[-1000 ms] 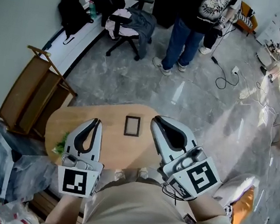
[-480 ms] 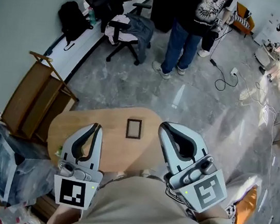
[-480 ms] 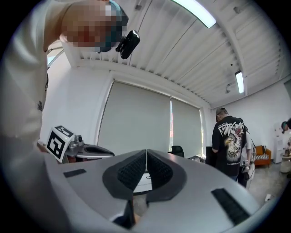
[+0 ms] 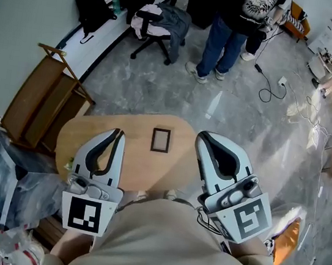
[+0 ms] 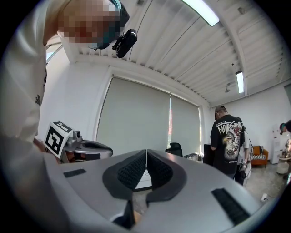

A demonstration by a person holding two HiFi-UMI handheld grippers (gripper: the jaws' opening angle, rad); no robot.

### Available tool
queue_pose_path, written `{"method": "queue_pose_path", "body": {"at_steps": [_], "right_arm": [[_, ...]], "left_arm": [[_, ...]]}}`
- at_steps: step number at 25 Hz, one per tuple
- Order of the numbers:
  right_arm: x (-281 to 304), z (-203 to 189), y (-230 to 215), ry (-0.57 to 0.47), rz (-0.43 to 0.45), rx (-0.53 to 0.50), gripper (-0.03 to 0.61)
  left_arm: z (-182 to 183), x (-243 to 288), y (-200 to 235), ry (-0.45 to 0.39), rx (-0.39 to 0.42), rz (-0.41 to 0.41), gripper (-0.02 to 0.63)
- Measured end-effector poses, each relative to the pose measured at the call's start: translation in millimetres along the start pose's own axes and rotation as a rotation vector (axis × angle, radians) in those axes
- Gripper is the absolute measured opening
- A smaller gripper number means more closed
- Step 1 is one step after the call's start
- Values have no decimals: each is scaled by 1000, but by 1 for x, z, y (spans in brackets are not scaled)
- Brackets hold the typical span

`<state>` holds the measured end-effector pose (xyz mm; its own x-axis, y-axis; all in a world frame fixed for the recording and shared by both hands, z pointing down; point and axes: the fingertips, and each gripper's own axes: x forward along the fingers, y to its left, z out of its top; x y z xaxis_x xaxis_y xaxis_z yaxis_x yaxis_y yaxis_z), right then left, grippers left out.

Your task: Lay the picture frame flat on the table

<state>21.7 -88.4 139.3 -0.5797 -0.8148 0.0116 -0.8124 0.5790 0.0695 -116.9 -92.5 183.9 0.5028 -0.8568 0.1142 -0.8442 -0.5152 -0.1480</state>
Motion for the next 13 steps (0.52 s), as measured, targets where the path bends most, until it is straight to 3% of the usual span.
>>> {"method": "queue_pose_path", "body": {"at_steps": [13], "right_arm": [[-12,0,-4,-2,-35,5,0]], "left_arm": [[3,-7,1,-13,10,10,17]]}}
